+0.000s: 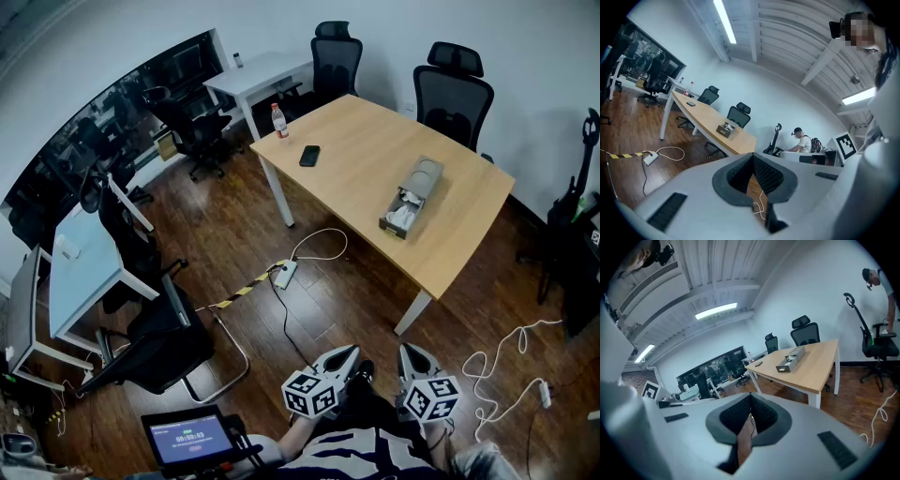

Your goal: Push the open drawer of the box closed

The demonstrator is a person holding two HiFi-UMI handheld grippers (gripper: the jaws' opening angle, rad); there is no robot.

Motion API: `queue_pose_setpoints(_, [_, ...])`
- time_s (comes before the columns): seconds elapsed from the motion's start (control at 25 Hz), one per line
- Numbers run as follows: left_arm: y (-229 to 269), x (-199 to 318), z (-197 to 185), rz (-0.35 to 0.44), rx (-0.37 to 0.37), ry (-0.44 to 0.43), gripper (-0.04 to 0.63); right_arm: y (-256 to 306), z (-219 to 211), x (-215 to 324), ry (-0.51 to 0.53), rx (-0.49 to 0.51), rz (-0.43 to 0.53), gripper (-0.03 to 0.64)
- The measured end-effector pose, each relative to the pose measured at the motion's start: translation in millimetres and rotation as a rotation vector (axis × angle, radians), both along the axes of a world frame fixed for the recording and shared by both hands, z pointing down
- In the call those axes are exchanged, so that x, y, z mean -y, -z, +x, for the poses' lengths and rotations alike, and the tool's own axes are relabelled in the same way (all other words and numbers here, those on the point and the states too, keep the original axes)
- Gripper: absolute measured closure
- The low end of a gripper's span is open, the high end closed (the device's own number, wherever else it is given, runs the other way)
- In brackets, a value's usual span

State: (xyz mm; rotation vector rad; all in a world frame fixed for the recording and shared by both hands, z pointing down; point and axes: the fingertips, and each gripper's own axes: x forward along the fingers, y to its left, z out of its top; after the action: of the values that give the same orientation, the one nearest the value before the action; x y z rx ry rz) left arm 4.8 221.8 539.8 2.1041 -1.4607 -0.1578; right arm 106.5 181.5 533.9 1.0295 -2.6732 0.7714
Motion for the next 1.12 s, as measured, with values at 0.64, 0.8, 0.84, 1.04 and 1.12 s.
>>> queue_pose_setpoints(0.64, [4, 176, -77, 0.004, 0.053, 0.068, 0.594, 14, -80, 198, 0.101, 0.034, 0.055, 0.626])
queue_pose_setpoints(0.8, [-8, 189, -85, -0.033, 0.049, 0.059, 0.594, 5, -89, 207, 0.126, 0.023, 0.03, 0.626])
queue_pose_setpoints(0.84, [-10, 194, -87, -0.038, 0.045, 0.057, 0.594, 3, -90, 209, 0.125, 0.022, 0.027, 0.626])
queue_pose_setpoints(1.04, [-23, 228, -80, -0.067, 0.032, 0.008, 0.594, -14, -80, 236, 0.083, -0.006, 0.001, 0.626])
queue_pose_setpoints(1.12, [-33, 245, -74, -0.084, 0.036, -0.033, 0.594, -20, -75, 250, 0.052, -0.004, -0.011, 0.626])
